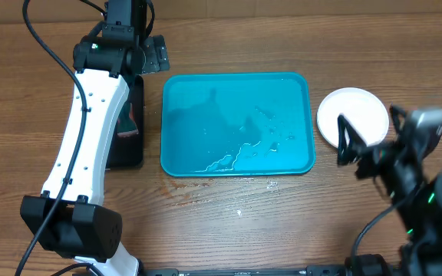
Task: Clean dirty plates on tray and stack at the side
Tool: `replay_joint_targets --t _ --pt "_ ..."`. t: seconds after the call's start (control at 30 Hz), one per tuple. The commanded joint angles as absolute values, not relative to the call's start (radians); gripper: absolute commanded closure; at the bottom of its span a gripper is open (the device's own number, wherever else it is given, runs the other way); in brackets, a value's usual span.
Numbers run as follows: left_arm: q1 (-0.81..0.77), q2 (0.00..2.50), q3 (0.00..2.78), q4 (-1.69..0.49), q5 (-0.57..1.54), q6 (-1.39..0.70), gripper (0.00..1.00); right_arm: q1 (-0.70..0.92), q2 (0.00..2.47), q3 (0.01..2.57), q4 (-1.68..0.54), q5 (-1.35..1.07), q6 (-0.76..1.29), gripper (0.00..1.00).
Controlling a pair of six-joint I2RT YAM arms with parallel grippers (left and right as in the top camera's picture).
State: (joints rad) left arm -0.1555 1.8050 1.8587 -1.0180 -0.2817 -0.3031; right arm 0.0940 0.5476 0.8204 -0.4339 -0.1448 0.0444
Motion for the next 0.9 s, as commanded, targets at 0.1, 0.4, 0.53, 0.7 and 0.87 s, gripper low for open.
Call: replay_joint_targets --t 0.1,0.4,0.53,0.7,0.87 --pt "-0.152 1.812 1.865 -1.017 -0.295 -0.284 0.0 0.1 0.258 0.411 -0.19 -0.112 0.022 0.0" --pt "-0.152 1.812 1.865 -1.017 -0.295 -0.284 0.0 0.111 0.042 0.105 -0.056 -0.078 0.022 0.0" --pt "-0.152 1.812 1.865 -1.017 -0.295 -0.284 0.0 0.111 0.002 0.056 -0.053 -0.042 0.022 0.0" --pt "-0.152 1.812 1.865 -1.017 -0.295 -0.284 0.0 0.112 0.002 0.051 -0.106 -0.038 0.022 0.0" --pt "-0.152 1.812 1.865 -1.017 -0.295 -0.284 0.0 0.113 0.002 0.007 -0.076 -0.043 0.029 0.0"
